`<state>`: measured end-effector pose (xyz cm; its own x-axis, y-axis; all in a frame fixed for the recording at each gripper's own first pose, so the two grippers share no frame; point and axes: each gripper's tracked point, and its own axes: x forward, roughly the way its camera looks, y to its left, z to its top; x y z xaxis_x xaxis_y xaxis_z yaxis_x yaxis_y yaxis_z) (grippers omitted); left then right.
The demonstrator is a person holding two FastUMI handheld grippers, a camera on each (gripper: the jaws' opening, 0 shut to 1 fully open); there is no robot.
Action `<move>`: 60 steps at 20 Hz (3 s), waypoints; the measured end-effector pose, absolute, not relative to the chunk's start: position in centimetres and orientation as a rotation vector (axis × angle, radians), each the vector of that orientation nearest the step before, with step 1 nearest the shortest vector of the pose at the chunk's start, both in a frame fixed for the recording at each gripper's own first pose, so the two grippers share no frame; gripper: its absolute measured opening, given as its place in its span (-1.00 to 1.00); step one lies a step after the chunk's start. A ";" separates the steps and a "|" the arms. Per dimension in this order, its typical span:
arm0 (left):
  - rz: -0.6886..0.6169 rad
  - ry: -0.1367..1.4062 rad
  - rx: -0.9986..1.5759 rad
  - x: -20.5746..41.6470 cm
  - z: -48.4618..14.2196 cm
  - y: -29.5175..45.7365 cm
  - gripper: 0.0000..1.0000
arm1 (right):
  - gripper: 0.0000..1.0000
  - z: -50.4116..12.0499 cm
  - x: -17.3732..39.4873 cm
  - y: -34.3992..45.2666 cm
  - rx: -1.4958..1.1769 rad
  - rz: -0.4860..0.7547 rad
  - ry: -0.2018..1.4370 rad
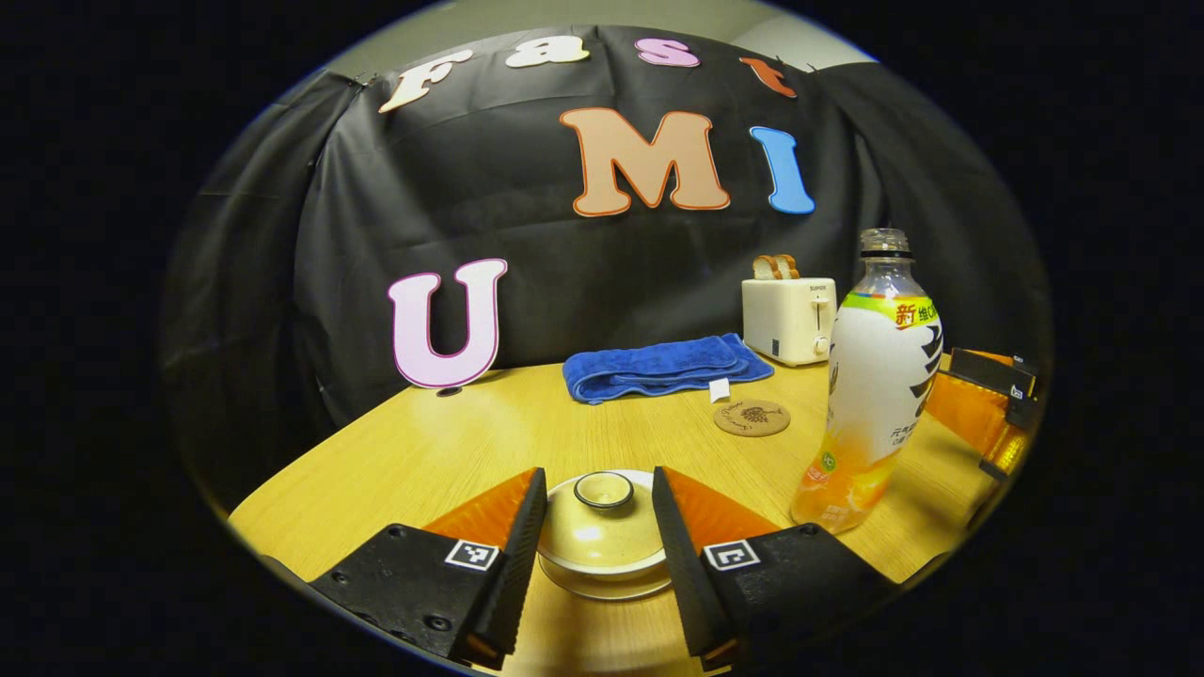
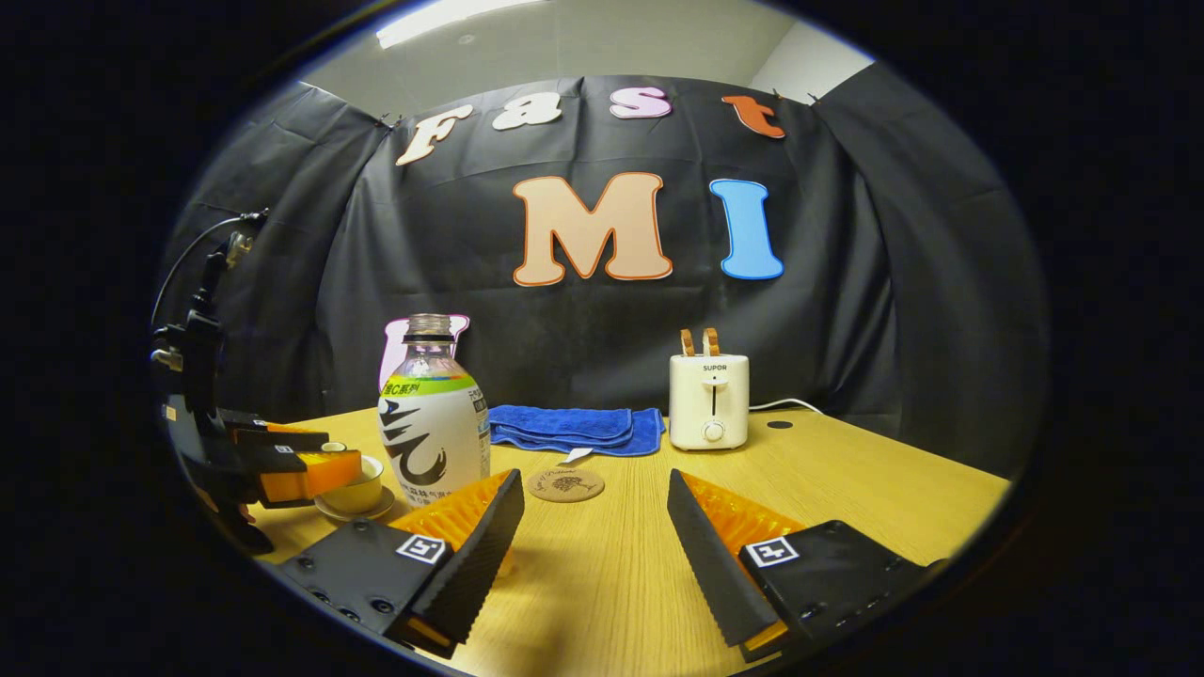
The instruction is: Open the teacup lid with one hand, grasp the water bottle and pour water into the teacup with the other hand; after pouring, place the water bottle on the coaster and then close the teacup lid.
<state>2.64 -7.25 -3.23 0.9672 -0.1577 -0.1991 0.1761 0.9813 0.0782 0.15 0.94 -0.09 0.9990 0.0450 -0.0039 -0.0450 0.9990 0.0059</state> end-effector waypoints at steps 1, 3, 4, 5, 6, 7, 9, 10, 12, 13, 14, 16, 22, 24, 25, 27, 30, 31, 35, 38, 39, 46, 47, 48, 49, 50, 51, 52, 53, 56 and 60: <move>-0.166 0.189 0.094 2.7 -3.2 -7.2 0.26 | 0.89 -0.1 0.2 0.9 0.006 0.045 0.005; -0.160 0.179 0.090 2.6 -2.9 -7.1 0.16 | 0.90 0.0 0.1 0.9 0.006 0.045 0.005; -0.156 0.173 0.089 2.7 -2.8 -7.1 0.07 | 0.90 -0.1 0.1 1.0 0.006 0.046 0.005; -0.156 0.166 0.086 2.9 -2.9 -7.2 -0.02 | 0.97 0.0 0.1 1.0 0.006 0.048 0.005; -0.158 0.167 0.087 2.9 -2.9 -7.4 -0.22 | 0.90 0.0 0.1 1.1 0.006 0.052 0.005; -0.159 0.167 0.092 2.9 -2.9 -7.4 -0.27 | 0.89 0.0 0.1 1.2 0.006 0.060 0.005; -0.155 0.168 0.107 3.0 -2.9 -7.4 -0.46 | 0.96 -0.1 0.1 1.9 0.007 0.096 0.006; -0.148 0.162 0.103 3.0 -2.8 -7.3 -0.50 | 0.93 -0.1 0.0 2.1 0.008 0.112 0.007; -0.142 0.160 0.095 3.0 -2.6 -7.3 -0.54 | 0.93 0.0 -0.1 2.3 0.010 0.130 0.006; -0.138 0.153 0.091 3.0 -2.7 -7.3 -0.54 | 0.96 0.0 -0.2 2.4 0.011 0.139 0.007; -0.137 0.150 0.090 3.0 -2.5 -7.2 -0.55 | 0.89 0.0 -0.2 2.6 0.011 0.149 0.006; -0.127 0.132 0.091 2.9 -2.0 -6.9 -0.56 | 0.89 -0.1 -0.6 3.1 0.009 0.177 0.007; -0.123 0.110 0.078 1.7 -0.6 -6.8 -0.57 | 0.89 -0.1 -2.0 4.7 0.011 0.263 0.009; -0.126 0.100 0.068 1.3 -0.2 -6.9 -0.57 | 0.89 -0.2 -2.5 5.7 0.012 0.299 0.012; -0.128 0.099 0.065 1.1 -0.1 -6.8 -0.57 | 0.89 -0.1 -2.7 6.3 0.013 0.316 0.013; -0.127 0.103 0.054 0.6 -0.1 -6.6 -0.57 | 0.89 -0.1 -3.0 7.0 0.013 0.335 0.016; -0.121 0.113 0.030 -0.1 -0.4 -6.0 -0.57 | 0.89 -0.4 -2.6 7.8 0.012 0.343 0.027; -0.118 0.116 0.022 -0.4 -0.5 -5.8 -0.57 | 0.90 -0.5 -2.3 8.1 0.011 0.345 0.031; -0.102 0.122 0.014 -1.0 -0.6 -4.8 -0.57 | 0.96 -0.7 -1.4 9.4 0.010 0.355 0.043; -0.099 0.119 0.011 -1.3 -0.4 -4.4 -0.56 | 0.96 -0.5 -0.6 10.0 0.013 0.351 0.028; -0.099 0.117 0.011 -1.4 -0.3 -4.3 -0.57 | 0.97 -0.5 -0.4 10.1 0.015 0.349 0.024; -0.099 0.105 -0.006 -1.9 0.1 -3.9 -0.57 | 1.00 -0.8 1.5 11.0 0.012 0.330 0.033; -0.100 0.106 -0.007 -1.9 0.0 -3.9 -0.57 | 0.84 -0.8 1.6 10.9 0.013 0.326 0.035; -0.100 0.106 -0.007 -2.0 0.1 -3.7 -0.57 | 0.71 -0.9 1.5 11.1 0.010 0.324 0.036; -0.099 0.104 -0.006 -2.1 0.1 -3.6 -0.57 | 0.57 -1.1 1.5 11.1 0.009 0.326 0.040; -0.097 0.102 -0.005 -2.2 0.2 -3.5 -0.57 | 0.53 -1.0 1.5 11.2 0.008 0.327 0.040; -0.094 0.101 -0.003 -2.3 0.3 -3.3 -0.57 | 0.48 -1.0 1.5 11.2 0.006 0.328 0.042; -0.092 0.099 -0.002 -2.4 0.3 -3.2 -0.57 | 0.43 -1.0 1.7 11.2 0.002 0.330 0.040; -0.090 0.100 -0.001 -2.5 0.3 -3.0 -0.57 | 0.38 -1.0 1.7 11.2 -0.012 0.331 0.041; -0.078 0.102 0.000 -2.6 0.4 -2.1 -0.57 | 0.35 -0.6 2.0 11.1 -0.106 0.321 0.027; -0.059 0.101 -0.002 -2.7 0.6 -0.8 -0.57 | 0.36 -0.1 2.2 11.7 -0.299 0.307 -0.021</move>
<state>-2.65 -0.83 0.62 0.9932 -0.0587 -0.1009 0.0585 0.9983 -0.0046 2.23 11.71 -0.14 0.9533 0.3009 -0.0248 -0.2947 0.9097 -0.2927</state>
